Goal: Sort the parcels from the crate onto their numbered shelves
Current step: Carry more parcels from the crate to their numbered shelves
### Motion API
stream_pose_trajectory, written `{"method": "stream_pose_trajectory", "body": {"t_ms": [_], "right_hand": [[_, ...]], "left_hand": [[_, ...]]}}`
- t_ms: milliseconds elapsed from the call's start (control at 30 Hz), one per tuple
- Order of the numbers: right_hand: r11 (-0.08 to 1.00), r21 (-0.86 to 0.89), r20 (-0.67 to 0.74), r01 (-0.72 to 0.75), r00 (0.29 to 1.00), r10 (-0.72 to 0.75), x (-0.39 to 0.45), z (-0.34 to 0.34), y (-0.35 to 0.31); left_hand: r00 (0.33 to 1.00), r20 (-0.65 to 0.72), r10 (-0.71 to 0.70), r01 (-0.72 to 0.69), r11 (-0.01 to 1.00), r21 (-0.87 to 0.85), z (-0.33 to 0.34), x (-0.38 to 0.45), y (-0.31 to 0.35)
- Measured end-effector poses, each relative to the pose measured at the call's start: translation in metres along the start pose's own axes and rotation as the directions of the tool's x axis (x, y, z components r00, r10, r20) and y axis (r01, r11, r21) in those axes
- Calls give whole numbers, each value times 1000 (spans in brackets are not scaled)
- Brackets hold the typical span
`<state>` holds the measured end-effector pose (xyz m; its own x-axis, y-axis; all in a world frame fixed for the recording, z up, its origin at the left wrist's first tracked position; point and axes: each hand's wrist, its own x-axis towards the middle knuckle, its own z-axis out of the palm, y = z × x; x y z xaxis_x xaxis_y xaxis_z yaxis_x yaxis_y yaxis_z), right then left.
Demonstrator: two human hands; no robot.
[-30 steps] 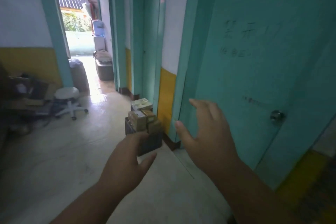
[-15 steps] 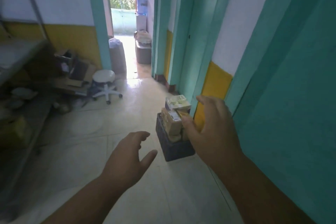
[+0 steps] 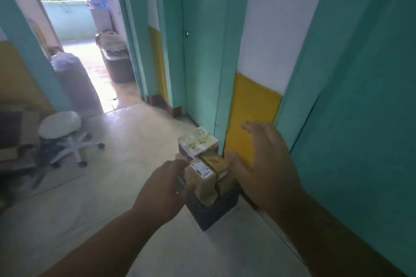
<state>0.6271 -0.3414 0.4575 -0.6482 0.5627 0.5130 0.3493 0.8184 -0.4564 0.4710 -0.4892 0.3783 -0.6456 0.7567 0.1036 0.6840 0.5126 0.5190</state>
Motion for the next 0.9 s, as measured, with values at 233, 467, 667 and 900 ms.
{"method": "stream_pose_trajectory", "body": {"t_ms": [233,467,667,900], "right_hand": [[992,-78,-18,-99,995,98,124,75,51],[981,-84,4,-177,984,178,238,171,64],[932,-190,-84,-310,950,299,291,249,69],[731,-280,-183,-622,782,596,297,326,69]], "left_hand": [[993,94,74,-70,996,-48,29,170,-33],[981,170,90,-86,996,-30,19,297,-99],[929,301,215,-202,977,-74,46,416,-156],[778,525,344,-332,936,-120,91,499,-211]]}}
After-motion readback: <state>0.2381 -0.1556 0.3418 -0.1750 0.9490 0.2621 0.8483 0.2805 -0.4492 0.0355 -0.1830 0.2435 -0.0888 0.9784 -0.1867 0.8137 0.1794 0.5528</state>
